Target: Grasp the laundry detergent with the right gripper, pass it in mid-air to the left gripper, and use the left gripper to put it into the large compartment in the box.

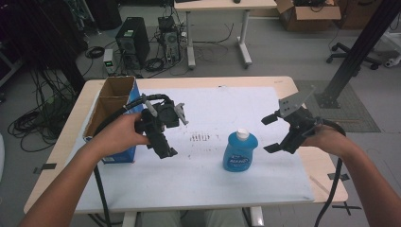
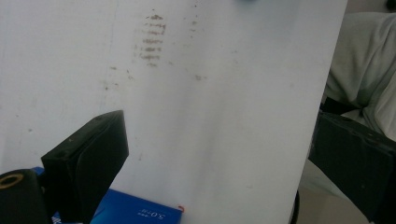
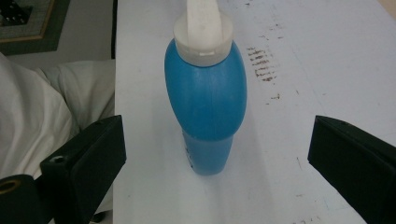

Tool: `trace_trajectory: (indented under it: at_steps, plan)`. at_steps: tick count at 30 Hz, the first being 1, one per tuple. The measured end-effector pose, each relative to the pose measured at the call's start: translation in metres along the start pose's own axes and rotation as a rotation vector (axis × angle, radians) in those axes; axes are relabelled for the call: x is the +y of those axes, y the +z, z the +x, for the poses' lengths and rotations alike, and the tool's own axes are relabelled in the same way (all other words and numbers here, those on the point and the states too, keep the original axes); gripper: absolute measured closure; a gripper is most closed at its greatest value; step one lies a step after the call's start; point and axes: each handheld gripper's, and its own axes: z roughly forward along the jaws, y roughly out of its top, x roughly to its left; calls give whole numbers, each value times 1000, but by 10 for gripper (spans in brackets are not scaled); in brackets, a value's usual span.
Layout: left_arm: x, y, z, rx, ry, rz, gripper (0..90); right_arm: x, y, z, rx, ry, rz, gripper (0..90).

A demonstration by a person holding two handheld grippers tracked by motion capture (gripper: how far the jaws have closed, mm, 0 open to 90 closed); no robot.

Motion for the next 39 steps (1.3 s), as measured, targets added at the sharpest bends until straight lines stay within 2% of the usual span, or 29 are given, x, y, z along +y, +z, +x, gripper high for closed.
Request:
trace_trajectory:
  at_steps: [12,27,39]
  plan:
    - [1,1,0,-1,0,1,50,-16,9,-1,9,14,-63,38]
    - [1,1,0,0,-4,4,50,-38,23,-3,20,42,-108,38]
    - [1,1,0,1,-4,6,50,-48,32,-2,27,57,-131,38]
